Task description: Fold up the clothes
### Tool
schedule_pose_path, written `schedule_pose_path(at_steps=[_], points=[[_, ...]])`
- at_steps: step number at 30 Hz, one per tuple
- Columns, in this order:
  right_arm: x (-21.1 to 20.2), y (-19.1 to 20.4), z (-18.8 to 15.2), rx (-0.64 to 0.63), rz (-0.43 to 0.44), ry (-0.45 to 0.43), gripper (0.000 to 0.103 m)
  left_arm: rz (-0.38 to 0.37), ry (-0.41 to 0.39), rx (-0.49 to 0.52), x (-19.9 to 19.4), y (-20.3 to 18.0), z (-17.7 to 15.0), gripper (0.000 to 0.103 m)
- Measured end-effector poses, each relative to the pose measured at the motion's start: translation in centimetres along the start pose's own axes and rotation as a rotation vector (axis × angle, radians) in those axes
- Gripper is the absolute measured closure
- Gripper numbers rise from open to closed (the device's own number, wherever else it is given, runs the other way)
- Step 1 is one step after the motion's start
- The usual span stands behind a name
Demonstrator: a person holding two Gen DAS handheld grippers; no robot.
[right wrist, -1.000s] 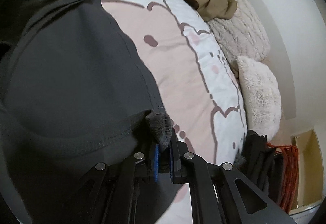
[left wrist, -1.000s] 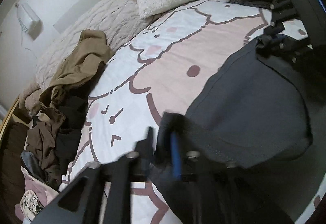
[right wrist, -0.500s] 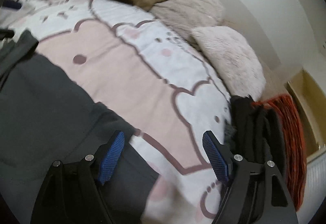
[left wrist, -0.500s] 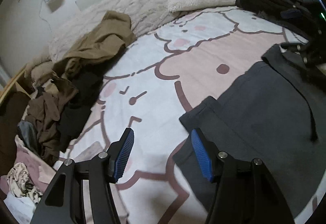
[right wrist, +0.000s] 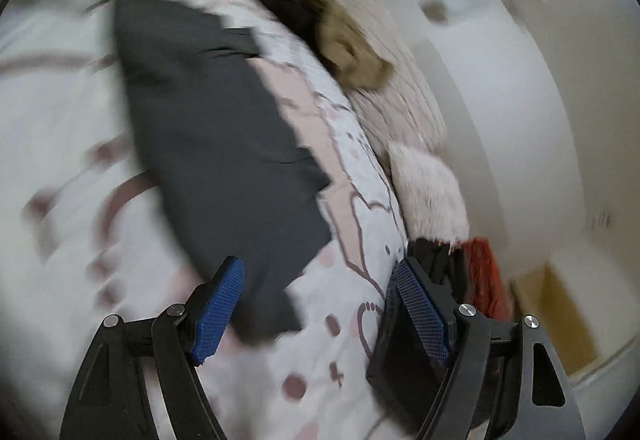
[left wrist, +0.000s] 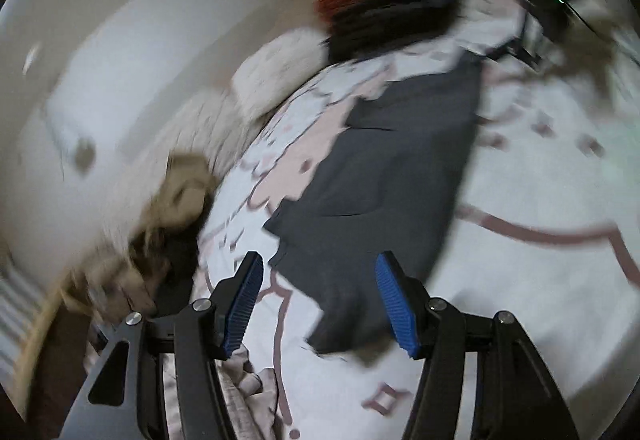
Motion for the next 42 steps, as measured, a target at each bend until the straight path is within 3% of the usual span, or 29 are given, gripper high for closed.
schedule_pose_path(at_steps=[5,10,14,17,19,23,27,30,42], points=[[-2.2,4.4,0.4,-0.239,-0.103,-0.008,0.024,0.031,0.06,0.163,0.3,-4.0,-2.5,0.045],[-0.8,4.7,1.0,-0.309,-0.171,0.042,0.025,0.109,0.091,0.234,2.7,-4.5,-3.5,0.045],[0.9,4.7,0.7,-0.326,-0.142,0.087,0.032,0.158,0.088,0.285,4.0,-4.5,-3.5,0.045],[2.1,5.4,0.3,-0.338,-0.095,0.12,0.052,0.179,0.103,0.283,5.1,-4.2,-3.2,0.045],[2.7,6.2,0.1,-0.396,-0.125,0.136,0.065,0.189,0.107,0.285,5.7,-4.1,-3.0,0.045],[3.9,6.7,0.1,-0.462,-0.158,0.158,0.075,0.205,0.102,0.303,6.0,-4.1,-2.9,0.046],[4.5,6.2,-0.9,-0.458,-0.142,0.18,0.087,0.192,0.14,0.322,6.3,-4.3,-4.1,0.08],[5.0,5.9,-2.5,-0.461,-0.133,0.208,0.092,0.191,0.147,0.346,6.4,-4.3,-5.2,0.092],[5.1,5.9,-3.0,-0.449,-0.132,0.2,0.093,0.266,0.164,0.368,5.6,-1.7,-7.6,0.092]])
Point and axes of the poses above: each gripper's, at about its wrist camera, not at the fingertips, and x roughly the way its jaws point, y to its left, z to its top, the point moved 7 cm from there along x, roughly the way its jaws point, and after that the axes turned 15 degrees about -x, right-handed, at the moved point
